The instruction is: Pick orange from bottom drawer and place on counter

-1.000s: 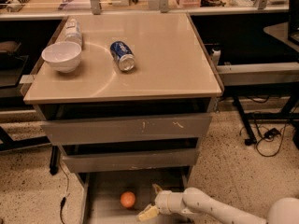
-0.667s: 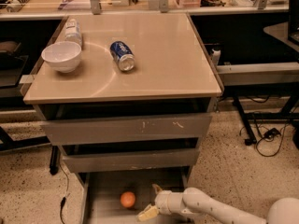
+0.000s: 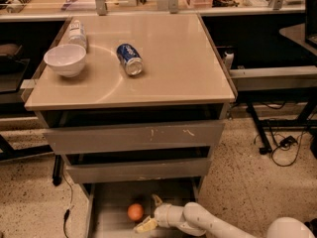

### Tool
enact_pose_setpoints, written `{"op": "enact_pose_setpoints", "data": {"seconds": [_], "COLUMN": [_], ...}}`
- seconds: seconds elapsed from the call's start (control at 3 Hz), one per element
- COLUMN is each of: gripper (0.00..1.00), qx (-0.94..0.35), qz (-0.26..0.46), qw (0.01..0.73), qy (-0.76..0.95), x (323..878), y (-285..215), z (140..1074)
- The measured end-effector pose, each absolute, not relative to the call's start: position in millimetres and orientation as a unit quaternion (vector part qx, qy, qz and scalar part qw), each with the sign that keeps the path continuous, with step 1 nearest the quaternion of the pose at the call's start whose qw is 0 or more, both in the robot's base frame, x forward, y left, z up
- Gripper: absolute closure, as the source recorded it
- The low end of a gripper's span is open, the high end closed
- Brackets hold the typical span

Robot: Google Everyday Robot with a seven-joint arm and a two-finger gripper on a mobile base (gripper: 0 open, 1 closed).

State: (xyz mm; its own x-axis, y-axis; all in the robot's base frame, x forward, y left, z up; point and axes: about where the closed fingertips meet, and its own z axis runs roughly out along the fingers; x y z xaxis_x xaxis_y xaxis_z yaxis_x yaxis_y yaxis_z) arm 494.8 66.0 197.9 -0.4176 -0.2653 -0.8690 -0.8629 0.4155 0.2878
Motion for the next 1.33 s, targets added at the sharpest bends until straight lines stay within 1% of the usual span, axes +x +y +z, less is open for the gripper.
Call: {"op": "enact_pose_setpoints", "data": {"seconds": [0.33, 1.33], "gripper": [0.00, 0.00], "qx": [-0.381, -0.370], "qz": [0.390, 0.355], "qw": [0.389, 0.415], "qy": [0.743, 0.751], "x": [491.6, 501.9], "y": [71.7, 84.2], "z": [192.4, 157.2]}}
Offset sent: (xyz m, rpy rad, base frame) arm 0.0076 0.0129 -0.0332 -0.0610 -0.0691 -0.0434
